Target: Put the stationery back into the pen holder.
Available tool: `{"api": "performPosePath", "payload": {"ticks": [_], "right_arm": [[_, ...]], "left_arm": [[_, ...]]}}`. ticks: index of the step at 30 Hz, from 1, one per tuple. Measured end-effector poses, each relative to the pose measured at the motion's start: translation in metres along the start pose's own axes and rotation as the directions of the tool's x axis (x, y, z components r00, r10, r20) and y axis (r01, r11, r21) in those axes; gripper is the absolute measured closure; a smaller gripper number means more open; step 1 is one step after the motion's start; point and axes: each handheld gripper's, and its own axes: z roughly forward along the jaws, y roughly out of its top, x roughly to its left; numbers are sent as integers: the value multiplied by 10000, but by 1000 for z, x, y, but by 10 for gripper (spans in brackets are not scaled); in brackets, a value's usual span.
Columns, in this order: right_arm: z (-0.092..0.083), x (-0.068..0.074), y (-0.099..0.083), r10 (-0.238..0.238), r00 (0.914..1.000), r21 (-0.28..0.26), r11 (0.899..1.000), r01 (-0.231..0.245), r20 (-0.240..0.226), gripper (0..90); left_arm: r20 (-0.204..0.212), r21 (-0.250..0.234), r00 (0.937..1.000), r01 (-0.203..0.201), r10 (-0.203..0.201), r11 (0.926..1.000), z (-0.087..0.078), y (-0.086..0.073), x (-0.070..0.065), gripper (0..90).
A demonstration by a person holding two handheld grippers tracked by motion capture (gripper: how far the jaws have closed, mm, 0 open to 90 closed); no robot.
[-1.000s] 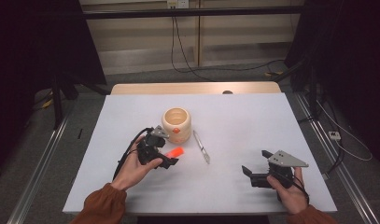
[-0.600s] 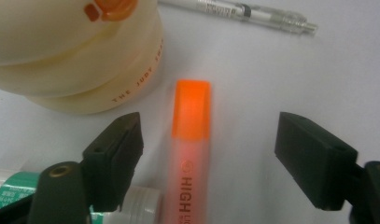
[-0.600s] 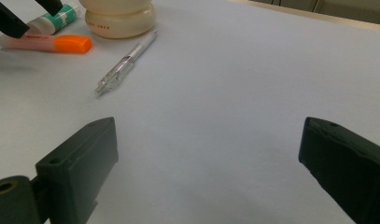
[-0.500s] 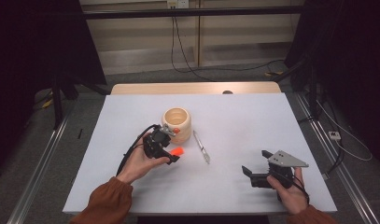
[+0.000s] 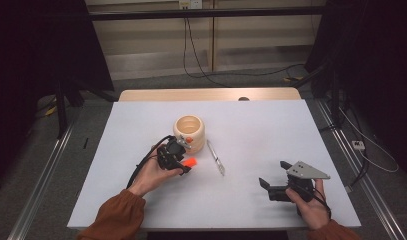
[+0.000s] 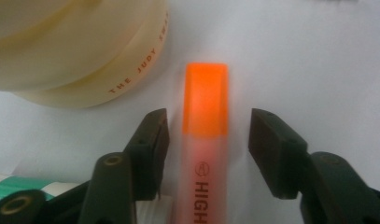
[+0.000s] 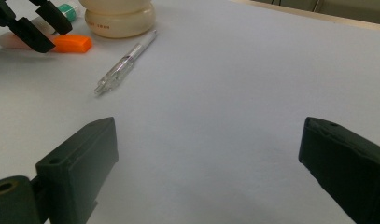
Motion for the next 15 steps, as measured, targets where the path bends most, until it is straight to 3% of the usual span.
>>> {"api": "performPosePath", "payload": {"ticks": [8, 10, 15], "right_arm": [[0, 0, 0, 18, 10000, 66, 10000, -18, -28, 43], [0, 0, 0, 22, 10000, 57, 10000, -22, -22, 43], [1, 1, 0, 15, 10000, 102, 9999, -15, -26, 43]], "left_arm": [[266, -17, 9988, 411, -411, 9992, 5, -1, 3, 555], [246, 163, 9994, 255, -259, 9995, 5, 0, 4, 559], [200, 161, 9990, 398, -401, 9991, 5, 0, 4, 581]]}}
